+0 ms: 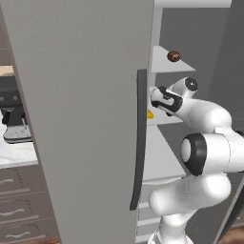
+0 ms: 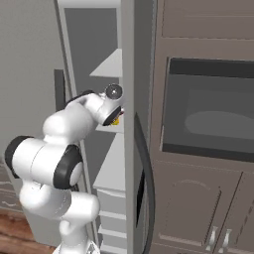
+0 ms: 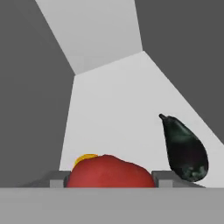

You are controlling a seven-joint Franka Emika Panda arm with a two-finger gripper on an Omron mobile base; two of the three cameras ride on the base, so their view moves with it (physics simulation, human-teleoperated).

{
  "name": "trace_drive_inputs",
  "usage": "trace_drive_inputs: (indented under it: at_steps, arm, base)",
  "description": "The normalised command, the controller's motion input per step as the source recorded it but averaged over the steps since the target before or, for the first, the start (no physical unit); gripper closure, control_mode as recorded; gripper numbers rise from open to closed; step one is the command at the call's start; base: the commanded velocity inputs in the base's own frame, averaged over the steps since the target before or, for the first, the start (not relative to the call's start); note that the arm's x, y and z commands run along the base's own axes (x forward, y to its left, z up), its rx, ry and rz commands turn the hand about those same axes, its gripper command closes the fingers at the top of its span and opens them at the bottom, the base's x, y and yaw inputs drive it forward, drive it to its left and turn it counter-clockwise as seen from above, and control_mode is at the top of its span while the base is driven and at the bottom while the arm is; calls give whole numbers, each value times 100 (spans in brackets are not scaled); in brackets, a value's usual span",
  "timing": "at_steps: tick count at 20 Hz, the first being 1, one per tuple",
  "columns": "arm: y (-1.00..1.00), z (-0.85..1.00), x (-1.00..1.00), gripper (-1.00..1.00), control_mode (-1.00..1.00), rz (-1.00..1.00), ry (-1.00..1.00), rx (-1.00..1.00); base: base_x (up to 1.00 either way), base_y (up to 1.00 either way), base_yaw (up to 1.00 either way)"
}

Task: Take the bell pepper and potato from the highest rack and move them to the second highest rack where the eggplant and mango are located, to maximize freezer space. Close the freezer door after rearranging.

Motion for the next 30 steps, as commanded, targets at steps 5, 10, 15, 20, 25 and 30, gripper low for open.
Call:
trace_drive_inputs:
  at_steps: [5, 10, 15, 20, 25, 30]
  arm:
    - [0, -36, 71, 100, -100, 0, 8, 1]
    - [0, -47, 62, 100, -100, 0, 1, 0]
    - [-8, -41, 67, 100, -100, 0, 0, 0]
    - [-1, -23, 34, -100, -100, 0, 0, 0]
    - [0, -3, 7, -100, -100, 0, 0, 0]
    - [11, 14, 0, -100, -100, 0, -3, 0]
  base:
    - [0, 0, 0]
    - [0, 0, 0]
    - [0, 0, 0]
    - [0, 0, 0]
    - [0, 0, 0]
    - [0, 0, 0]
